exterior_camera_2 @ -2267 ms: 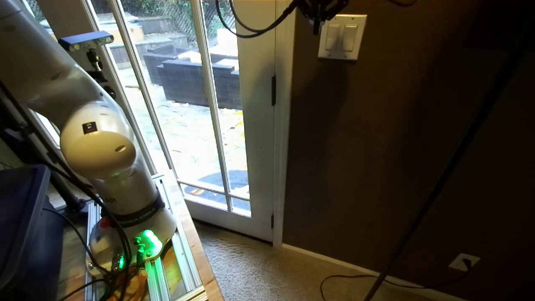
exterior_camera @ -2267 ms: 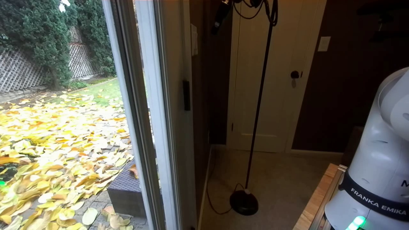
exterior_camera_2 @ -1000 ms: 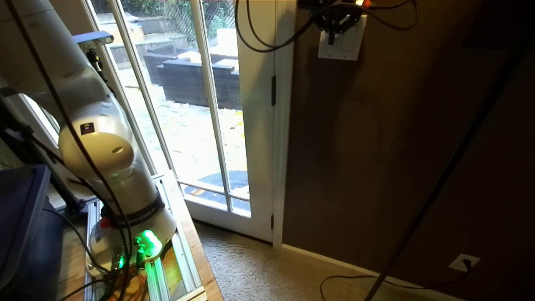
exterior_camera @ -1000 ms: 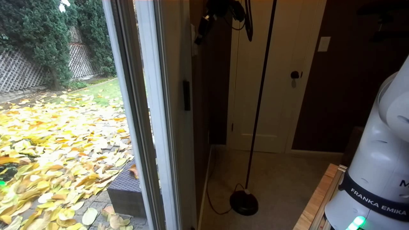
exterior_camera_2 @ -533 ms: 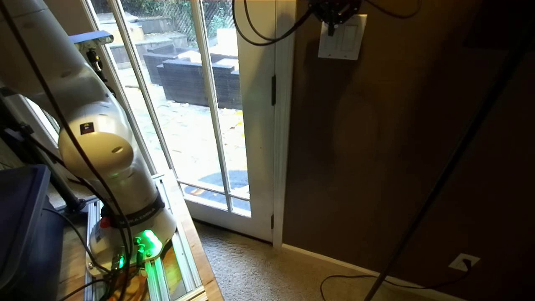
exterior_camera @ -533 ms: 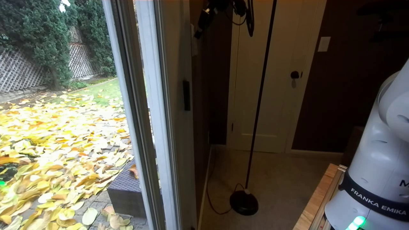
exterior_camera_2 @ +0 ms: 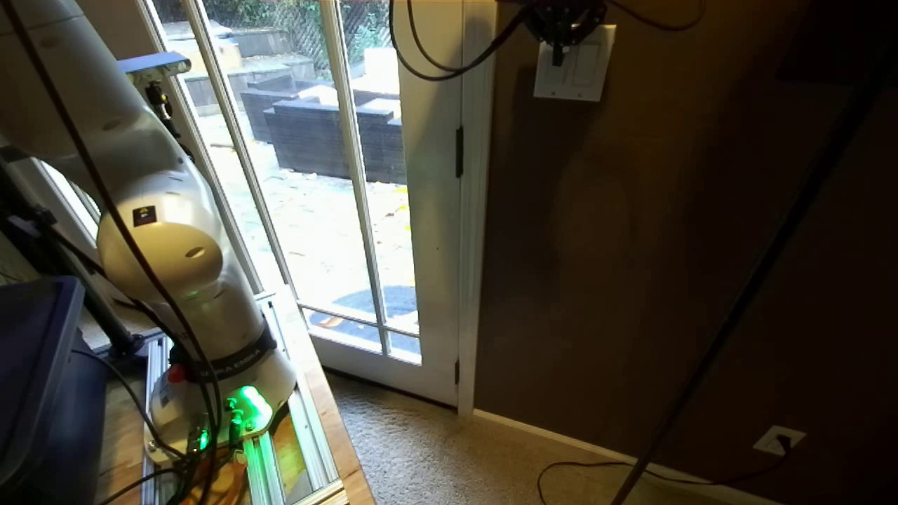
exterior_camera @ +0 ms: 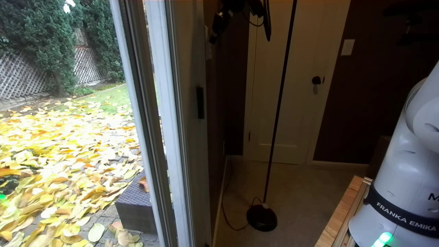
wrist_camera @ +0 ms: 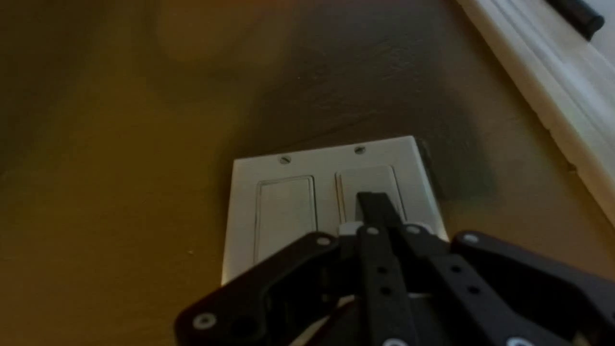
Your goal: Turn off the light switch on the left.
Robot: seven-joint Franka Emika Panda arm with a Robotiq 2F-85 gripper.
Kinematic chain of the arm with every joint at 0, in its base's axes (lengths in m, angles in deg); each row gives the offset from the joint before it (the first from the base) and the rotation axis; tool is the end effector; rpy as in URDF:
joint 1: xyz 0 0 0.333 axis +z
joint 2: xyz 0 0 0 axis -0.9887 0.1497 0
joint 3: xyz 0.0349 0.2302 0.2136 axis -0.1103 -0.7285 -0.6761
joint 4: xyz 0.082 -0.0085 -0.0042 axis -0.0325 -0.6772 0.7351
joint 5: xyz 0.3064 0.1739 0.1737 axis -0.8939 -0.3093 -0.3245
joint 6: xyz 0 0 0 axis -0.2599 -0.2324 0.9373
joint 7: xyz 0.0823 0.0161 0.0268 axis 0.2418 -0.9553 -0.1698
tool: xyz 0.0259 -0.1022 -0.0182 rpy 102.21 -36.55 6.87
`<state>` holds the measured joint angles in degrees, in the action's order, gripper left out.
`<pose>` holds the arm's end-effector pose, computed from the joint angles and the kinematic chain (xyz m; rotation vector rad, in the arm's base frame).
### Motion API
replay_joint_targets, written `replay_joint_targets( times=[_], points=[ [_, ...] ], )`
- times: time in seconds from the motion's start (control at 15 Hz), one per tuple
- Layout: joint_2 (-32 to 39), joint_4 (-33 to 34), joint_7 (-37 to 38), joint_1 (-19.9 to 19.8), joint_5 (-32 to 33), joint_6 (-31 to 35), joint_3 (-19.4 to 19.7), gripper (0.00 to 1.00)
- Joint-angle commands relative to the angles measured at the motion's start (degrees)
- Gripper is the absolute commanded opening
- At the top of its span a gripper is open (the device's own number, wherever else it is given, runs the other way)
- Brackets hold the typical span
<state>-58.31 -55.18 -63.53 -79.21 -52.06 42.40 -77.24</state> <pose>0.5358 -0.0548 0.6017 -2.7933 -0.7257 -0.7614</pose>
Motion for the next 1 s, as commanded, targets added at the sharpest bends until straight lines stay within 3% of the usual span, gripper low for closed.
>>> replay_joint_targets(
  times=[0.0,0.07,0.13,0.33,0.53,0.67,0.8,0.93],
  points=[
    [-0.56,-0.04,13.30,-2.74,11.00,-0.44,-2.92,0.00],
    [-2.06,-0.74,16.75,-3.34,14.29,-2.28,-3.08,0.26],
    [-2.93,-0.86,19.92,-3.75,17.09,-4.74,-3.22,0.27],
    [-6.53,-1.99,26.95,-4.86,21.68,-14.68,-3.04,0.46],
    [-11.23,-5.22,27.66,-4.84,17.29,-21.86,-1.46,0.68],
    [-14.45,-8.47,29.65,-4.87,14.49,-22.36,-0.78,0.80],
    [-18.89,-13.59,32.54,-5.24,12.50,-17.83,-0.74,0.95],
    [-23.34,-18.72,35.33,-5.96,12.25,-11.96,-1.36,1.00]
  ],
)
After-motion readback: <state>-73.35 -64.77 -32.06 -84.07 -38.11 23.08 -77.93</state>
